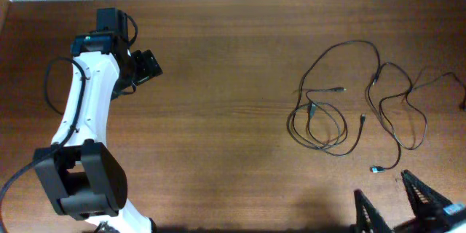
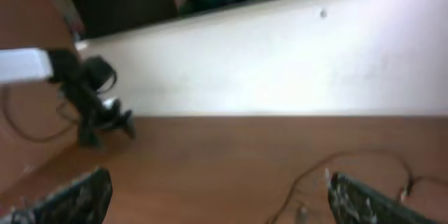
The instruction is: Untangle cables
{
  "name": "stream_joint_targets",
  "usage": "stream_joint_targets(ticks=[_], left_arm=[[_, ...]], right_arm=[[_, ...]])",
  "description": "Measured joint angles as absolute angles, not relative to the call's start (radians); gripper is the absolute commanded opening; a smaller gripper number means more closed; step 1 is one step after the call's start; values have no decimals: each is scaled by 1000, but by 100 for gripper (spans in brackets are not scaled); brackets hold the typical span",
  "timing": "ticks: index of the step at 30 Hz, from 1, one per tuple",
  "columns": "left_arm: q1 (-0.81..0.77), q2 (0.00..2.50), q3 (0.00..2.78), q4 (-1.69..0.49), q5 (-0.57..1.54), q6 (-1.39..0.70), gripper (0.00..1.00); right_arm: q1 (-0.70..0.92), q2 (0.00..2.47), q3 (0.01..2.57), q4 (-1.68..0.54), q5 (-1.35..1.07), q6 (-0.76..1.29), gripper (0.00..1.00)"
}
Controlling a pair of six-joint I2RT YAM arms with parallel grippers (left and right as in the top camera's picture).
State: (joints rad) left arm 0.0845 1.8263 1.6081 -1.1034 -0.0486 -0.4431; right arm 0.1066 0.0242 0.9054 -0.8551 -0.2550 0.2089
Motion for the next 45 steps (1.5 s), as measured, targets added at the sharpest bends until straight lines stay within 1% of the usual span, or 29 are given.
stream_joint_targets(ticks=[1,2,3,5,7,8,9,11,12,14,17,18,21,23,28,45], left_arm=[[84,1826,1608,-1103,-49,-443,99],[84,1826,1608,-1105,-49,-443,99],[84,1827,1608,-1105,-49,-443,99],[84,1826,1608,-1104,-49,-443,99],[84,1827,1608,-1103,-46,-443,99],[84,1827,1608,-1103,-44,-443,99],[84,1827,1608,-1104,-44,-443,99],[84,1827,1608,-1105,-42,-443,99],[84,1827,1608,-1103,-41,-443,99],[84,1827,1608,-1102,-41,-443,99],[84,1827,1608,-1103,-41,-443,99],[84,1827,1608,-1103,-41,-443,99],[84,1827,1608,-1103,-41,-443,99],[84,1827,1608,-1103,-41,-443,99],[84,1827,1608,-1103,-41,-443,99],[84,1827,1608,-1103,-41,-443,99]], right_arm=[[107,15,858,-771,-251,177,99],[107,12,785,-590,-248,120,99],[107,14,731,-482,-247,75,99],[107,11,567,-118,-242,-33,99],[107,10,403,161,-239,-110,98],[107,11,310,259,-239,-136,99],[103,16,216,422,-236,-152,99],[92,14,58,599,-228,-167,99],[84,14,23,583,-218,-168,99],[64,14,10,482,-179,-170,98],[57,12,15,221,-107,-173,98],[57,10,13,102,-78,-175,99],[56,14,10,-73,-15,-176,98],[56,14,10,-73,8,-176,99],[55,14,10,-65,86,-96,99],[55,14,10,-64,90,-78,98]])
